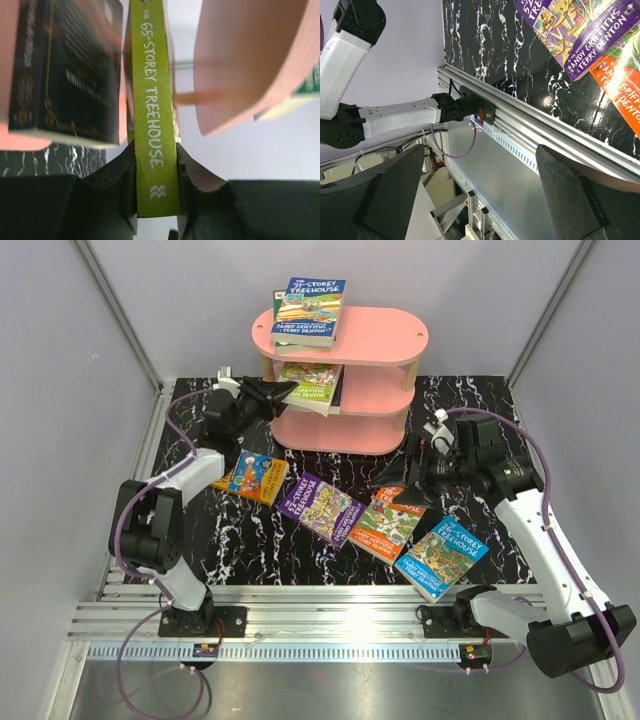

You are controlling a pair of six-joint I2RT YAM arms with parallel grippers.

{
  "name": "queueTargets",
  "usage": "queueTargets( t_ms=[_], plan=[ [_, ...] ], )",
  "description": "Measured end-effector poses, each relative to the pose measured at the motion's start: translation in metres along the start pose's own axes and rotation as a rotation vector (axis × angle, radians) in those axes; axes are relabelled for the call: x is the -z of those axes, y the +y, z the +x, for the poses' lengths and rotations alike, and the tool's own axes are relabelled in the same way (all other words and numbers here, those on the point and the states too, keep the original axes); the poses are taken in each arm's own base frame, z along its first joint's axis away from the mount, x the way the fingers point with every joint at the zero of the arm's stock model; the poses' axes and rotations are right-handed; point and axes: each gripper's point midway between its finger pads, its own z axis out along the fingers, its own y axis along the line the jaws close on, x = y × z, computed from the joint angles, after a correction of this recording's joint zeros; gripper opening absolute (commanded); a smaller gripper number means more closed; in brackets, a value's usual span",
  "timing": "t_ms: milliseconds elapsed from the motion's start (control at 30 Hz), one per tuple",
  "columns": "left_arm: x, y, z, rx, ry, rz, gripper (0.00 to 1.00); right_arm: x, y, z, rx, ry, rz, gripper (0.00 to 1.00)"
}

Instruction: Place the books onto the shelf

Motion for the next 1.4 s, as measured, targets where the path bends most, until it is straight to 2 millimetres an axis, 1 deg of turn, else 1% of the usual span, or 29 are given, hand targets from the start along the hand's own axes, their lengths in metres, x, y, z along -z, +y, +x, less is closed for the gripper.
queueTargets(
  t_ms=[167, 300, 367, 400, 533, 567, 700, 767, 833, 867, 933, 967, 1000, 1067, 1100, 1267, 1400],
  plan=[
    [-0.019, -0.005, -0.019, -0.019, -0.063, -0.040, 0.00, 0.003, -0.002, -0.005, -0.005, -0.012, -0.007, 1.00],
    [-0.028, -0.006, -0.026, -0.018, -0.082, -0.044, 0.00, 0.004, -0.001, -0.006, -0.006, -0.013, -0.012, 1.00],
    [-0.034, 0.000, -0.028, -0.004, -0.082, -0.046, 0.00, 0.004, -0.002, -0.006, -0.007, -0.013, -0.012, 1.00],
    [-0.037, 0.007, -0.029, 0.008, -0.081, -0.053, 0.00, 0.004, -0.002, -0.006, -0.007, -0.013, -0.014, 1.00],
    [-0.047, 0.041, -0.025, 0.049, -0.063, -0.110, 0.00, 0.002, -0.003, -0.005, -0.010, -0.006, -0.022, 1.00],
    [-0.049, 0.044, -0.024, 0.055, -0.059, -0.108, 0.00, 0.002, -0.004, -0.004, -0.012, -0.004, -0.024, 1.00],
    [-0.056, 0.037, -0.020, 0.049, -0.043, -0.096, 0.01, 0.003, -0.005, -0.005, -0.012, -0.009, -0.026, 1.00],
    [-0.058, 0.037, -0.016, 0.052, -0.032, -0.112, 0.21, 0.003, -0.004, -0.005, -0.011, -0.011, -0.027, 1.00],
    [-0.059, 0.038, -0.014, 0.052, -0.025, -0.130, 0.33, 0.004, -0.004, -0.004, -0.011, -0.010, -0.030, 1.00],
    [-0.059, 0.037, -0.014, 0.048, -0.019, -0.141, 0.46, 0.004, -0.004, -0.004, -0.010, -0.010, -0.031, 1.00],
    [-0.060, 0.034, -0.011, 0.043, 0.005, -0.161, 0.60, 0.004, -0.004, -0.004, -0.010, -0.010, -0.031, 1.00],
    [-0.061, 0.032, -0.010, 0.037, 0.017, -0.171, 0.75, 0.004, -0.004, -0.004, -0.010, -0.010, -0.031, 1.00],
    [-0.061, 0.030, -0.009, 0.031, 0.028, -0.183, 0.83, 0.004, -0.004, -0.004, -0.010, -0.010, -0.032, 1.00],
    [-0.062, 0.021, -0.008, 0.023, 0.042, -0.185, 0.93, 0.004, -0.004, -0.004, -0.010, -0.010, -0.032, 1.00],
    [-0.062, 0.022, -0.008, 0.033, 0.046, -0.212, 0.99, 0.004, -0.004, -0.004, -0.011, -0.010, -0.032, 1.00],
    [-0.058, 0.026, -0.006, 0.064, 0.060, -0.307, 0.99, 0.004, -0.005, -0.003, -0.016, -0.009, -0.031, 1.00],
    [-0.053, 0.027, -0.010, 0.102, 0.052, -0.374, 0.99, 0.003, -0.006, -0.002, -0.020, -0.007, -0.029, 1.00]
  ],
)
